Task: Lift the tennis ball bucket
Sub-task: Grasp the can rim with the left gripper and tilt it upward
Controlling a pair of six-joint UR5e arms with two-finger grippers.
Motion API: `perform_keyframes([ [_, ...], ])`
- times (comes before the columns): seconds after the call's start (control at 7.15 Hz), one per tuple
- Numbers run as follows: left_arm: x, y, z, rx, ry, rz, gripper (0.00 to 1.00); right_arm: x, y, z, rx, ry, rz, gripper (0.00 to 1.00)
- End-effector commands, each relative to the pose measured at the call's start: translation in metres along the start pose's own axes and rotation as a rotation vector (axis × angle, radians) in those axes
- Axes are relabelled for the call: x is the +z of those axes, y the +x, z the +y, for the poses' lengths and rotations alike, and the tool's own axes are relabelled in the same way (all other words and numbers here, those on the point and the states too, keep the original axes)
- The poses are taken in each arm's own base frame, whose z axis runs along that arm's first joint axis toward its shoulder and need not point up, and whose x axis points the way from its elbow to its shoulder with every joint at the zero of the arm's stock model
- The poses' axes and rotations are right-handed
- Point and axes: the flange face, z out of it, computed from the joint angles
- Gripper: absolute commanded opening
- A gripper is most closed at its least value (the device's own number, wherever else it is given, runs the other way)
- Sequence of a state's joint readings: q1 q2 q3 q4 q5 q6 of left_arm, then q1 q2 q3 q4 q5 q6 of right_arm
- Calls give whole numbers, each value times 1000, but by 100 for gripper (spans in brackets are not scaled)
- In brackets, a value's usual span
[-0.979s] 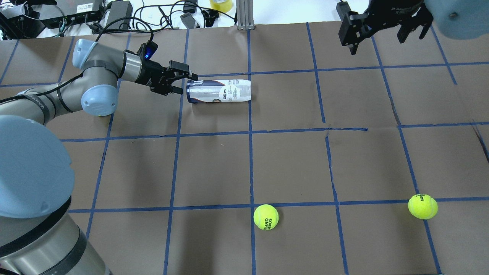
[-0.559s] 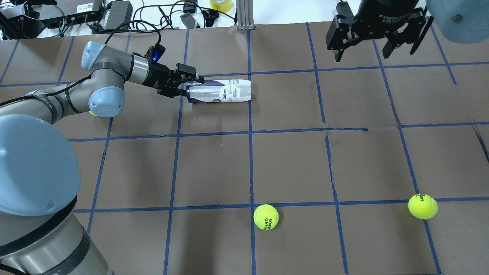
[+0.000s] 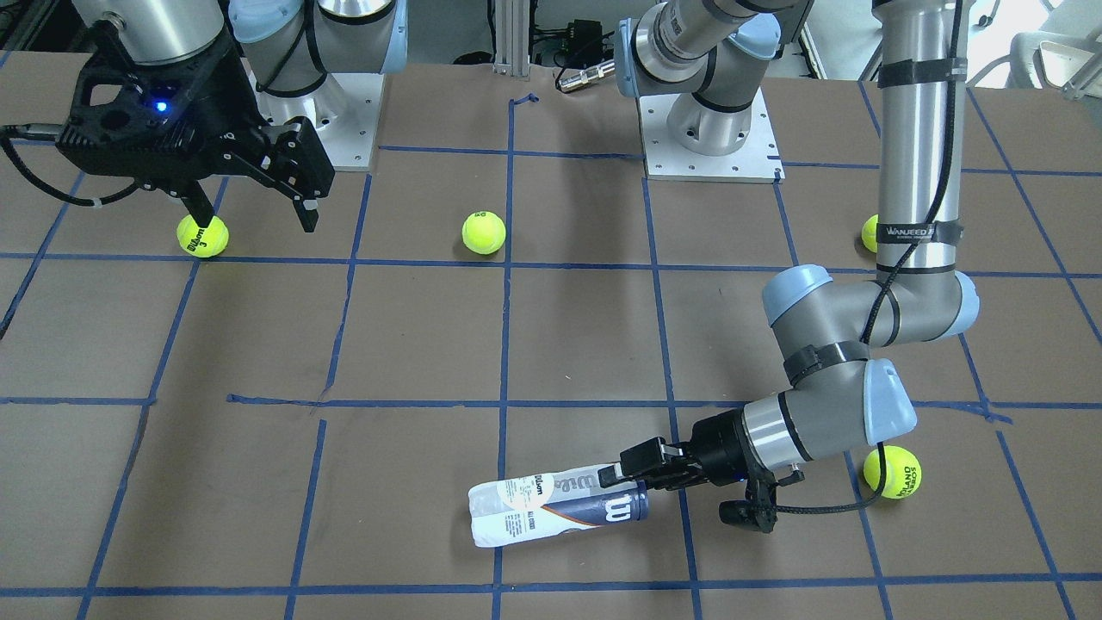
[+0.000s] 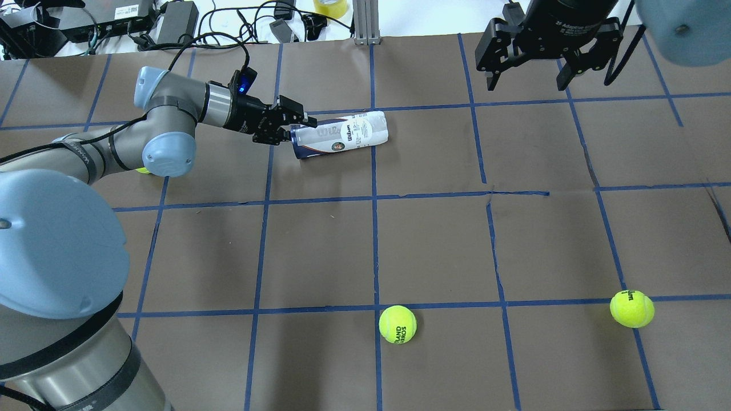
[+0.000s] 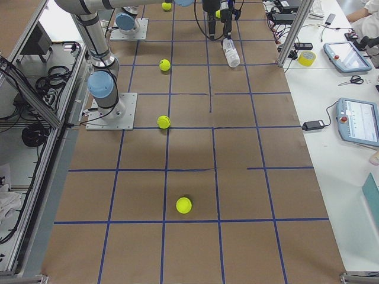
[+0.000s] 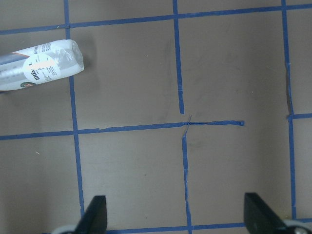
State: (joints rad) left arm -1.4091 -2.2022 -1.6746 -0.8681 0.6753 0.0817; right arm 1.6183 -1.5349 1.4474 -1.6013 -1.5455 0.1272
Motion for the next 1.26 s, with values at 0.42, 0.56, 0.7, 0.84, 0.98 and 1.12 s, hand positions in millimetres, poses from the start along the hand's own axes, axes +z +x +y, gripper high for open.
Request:
perform_keyframes([
  [0.42, -48, 44, -30, -22, 94, -201, 0, -1, 0, 1, 25, 0, 1, 100],
  [0.56, -69, 70, -35, -52, 140, -211, 0, -1, 0, 1, 25, 0, 1, 100],
  [0.7, -77, 80, -36, -63, 150, -261, 0, -1, 0, 1, 23, 0, 2, 100],
  [0.84, -78, 105, -28, -37, 147, -349, 0, -1, 0, 1, 23, 1, -3, 100],
  [0.98, -77, 136, -18, -20, 113, -465, 0, -1, 0, 1, 23, 0, -1, 100],
  [1.12, -77, 160, -12, -13, 79, -553, 0, -1, 1, 1, 19, 2, 5, 100],
])
